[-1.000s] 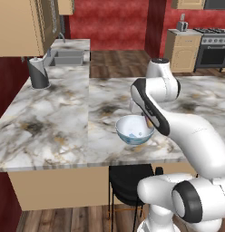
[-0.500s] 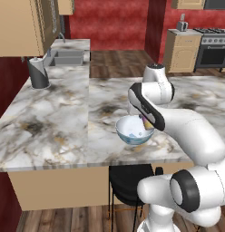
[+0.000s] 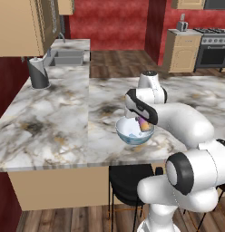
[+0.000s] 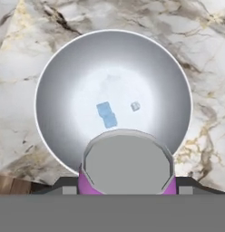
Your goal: Open the fridge, grab two sodas, and place both sodas inside the bowl with ice on the dining counter.
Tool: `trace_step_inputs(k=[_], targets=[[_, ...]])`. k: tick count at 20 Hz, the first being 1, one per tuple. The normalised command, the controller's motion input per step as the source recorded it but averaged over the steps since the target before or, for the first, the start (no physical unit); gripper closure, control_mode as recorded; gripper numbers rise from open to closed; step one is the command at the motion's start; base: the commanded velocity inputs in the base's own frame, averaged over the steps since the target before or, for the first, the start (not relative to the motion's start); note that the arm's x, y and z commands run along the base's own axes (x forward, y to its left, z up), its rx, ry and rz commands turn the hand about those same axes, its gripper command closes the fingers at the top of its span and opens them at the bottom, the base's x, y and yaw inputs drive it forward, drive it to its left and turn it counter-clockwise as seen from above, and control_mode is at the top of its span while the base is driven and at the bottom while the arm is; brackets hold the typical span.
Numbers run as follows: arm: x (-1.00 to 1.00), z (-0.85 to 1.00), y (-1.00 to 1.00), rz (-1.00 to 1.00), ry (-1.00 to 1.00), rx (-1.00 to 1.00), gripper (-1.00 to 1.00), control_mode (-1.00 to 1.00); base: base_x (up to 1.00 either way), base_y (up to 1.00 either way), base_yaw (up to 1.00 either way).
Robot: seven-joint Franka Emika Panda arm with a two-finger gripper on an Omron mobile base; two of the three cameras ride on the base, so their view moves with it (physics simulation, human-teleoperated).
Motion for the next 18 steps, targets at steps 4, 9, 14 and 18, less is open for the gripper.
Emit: trace_step_inputs(k=[4,9,14,18], targets=[[0.21,-0.31,0.00,0.00,0.01,0.00,1.00,-1.00,0.00,0.00,0.00],[0.24,-0.29,0.00,0.00,0.02,0.00,1.00,-1.00,0.00,0.00,0.00],[0.28,-0.30,0.00,0.00,0.03,0.00,1.00,-1.00,0.00,0.00,0.00],[0.26,-0.26,0.00,0.00,0.03,0.00,1.00,-1.00,0.00,0.00,0.00]])
